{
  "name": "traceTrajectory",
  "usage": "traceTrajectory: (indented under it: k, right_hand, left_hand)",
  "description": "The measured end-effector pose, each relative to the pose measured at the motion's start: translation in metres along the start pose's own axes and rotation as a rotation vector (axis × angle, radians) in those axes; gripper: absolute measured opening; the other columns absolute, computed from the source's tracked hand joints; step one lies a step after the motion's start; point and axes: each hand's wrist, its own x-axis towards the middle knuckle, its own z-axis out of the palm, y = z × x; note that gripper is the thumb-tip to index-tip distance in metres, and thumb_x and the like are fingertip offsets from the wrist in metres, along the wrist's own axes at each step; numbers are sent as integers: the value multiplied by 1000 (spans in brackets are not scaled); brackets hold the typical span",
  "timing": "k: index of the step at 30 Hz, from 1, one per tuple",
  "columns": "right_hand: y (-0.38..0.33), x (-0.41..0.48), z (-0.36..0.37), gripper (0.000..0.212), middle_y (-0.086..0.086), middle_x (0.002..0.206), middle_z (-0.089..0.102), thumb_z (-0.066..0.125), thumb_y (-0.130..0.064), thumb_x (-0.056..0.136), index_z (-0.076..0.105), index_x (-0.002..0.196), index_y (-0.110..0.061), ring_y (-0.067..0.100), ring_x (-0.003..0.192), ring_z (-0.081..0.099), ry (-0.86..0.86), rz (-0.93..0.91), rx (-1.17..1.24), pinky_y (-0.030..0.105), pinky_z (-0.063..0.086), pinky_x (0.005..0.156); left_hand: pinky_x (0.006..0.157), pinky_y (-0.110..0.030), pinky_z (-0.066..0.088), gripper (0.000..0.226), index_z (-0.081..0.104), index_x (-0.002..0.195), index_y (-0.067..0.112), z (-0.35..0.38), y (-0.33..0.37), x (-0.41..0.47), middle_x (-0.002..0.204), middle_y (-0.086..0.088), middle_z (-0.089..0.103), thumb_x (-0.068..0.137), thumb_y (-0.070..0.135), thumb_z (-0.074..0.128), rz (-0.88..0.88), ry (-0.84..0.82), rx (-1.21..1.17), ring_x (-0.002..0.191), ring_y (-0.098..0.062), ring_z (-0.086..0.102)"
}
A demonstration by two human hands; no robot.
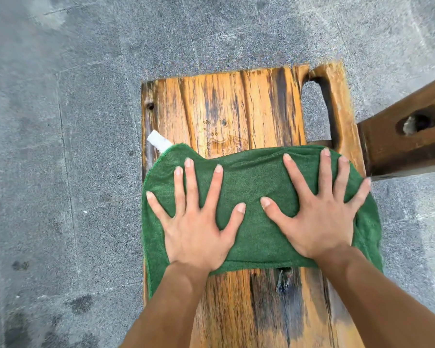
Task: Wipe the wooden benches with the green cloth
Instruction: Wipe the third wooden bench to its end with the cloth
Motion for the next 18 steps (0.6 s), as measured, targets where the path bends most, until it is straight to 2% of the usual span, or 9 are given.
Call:
traceTrajectory:
  k: [10, 18]
  right_hand:
    - [-1, 20, -2, 86, 14, 176, 6, 20, -95, 86, 4, 162, -57, 38, 162, -8, 26, 11, 9, 78, -2, 119]
    - [-4, 39, -7, 85, 14, 176, 7, 17, -95, 86, 0, 161, -58, 37, 162, -8, 9, 11, 1, 77, -3, 120]
  left_hand:
    - [117, -80, 2, 78, 1, 165, 47, -7, 3, 35, 175, -4, -13, 97, 83, 16, 19, 4, 6, 162, -24, -10]
    - [118, -79, 1, 79, -3, 164, 48, -13, 5, 55, 175, -3, -17, 96, 84, 15, 10, -12, 11, 161, -22, -15]
